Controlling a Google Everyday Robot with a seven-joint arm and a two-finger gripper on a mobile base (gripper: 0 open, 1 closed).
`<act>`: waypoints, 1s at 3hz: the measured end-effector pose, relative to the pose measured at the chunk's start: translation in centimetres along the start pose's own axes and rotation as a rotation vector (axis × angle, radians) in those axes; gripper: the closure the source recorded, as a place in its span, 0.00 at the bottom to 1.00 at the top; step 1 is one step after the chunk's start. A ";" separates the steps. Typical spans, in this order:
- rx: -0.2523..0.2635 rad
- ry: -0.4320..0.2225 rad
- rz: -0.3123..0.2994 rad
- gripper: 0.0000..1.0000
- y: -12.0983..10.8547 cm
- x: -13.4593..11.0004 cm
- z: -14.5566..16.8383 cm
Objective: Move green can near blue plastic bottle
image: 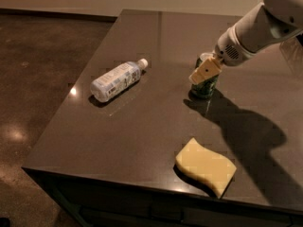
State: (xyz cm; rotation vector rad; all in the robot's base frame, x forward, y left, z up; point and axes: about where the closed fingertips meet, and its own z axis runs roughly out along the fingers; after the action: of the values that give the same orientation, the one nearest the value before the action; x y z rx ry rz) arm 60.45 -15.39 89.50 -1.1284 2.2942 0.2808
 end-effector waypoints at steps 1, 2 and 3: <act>-0.038 -0.016 -0.047 0.87 1.5 -1.8 0.0; -0.095 -0.040 -0.109 1.00 3.9 -4.3 0.3; -0.155 -0.067 -0.161 1.00 6.3 -6.7 1.3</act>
Offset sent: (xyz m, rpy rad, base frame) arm -0.0158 0.0931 0.0344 0.0638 -0.0161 0.2494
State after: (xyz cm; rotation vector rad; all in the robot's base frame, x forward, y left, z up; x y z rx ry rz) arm 59.31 -6.48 91.85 -1.3522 2.1381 0.4326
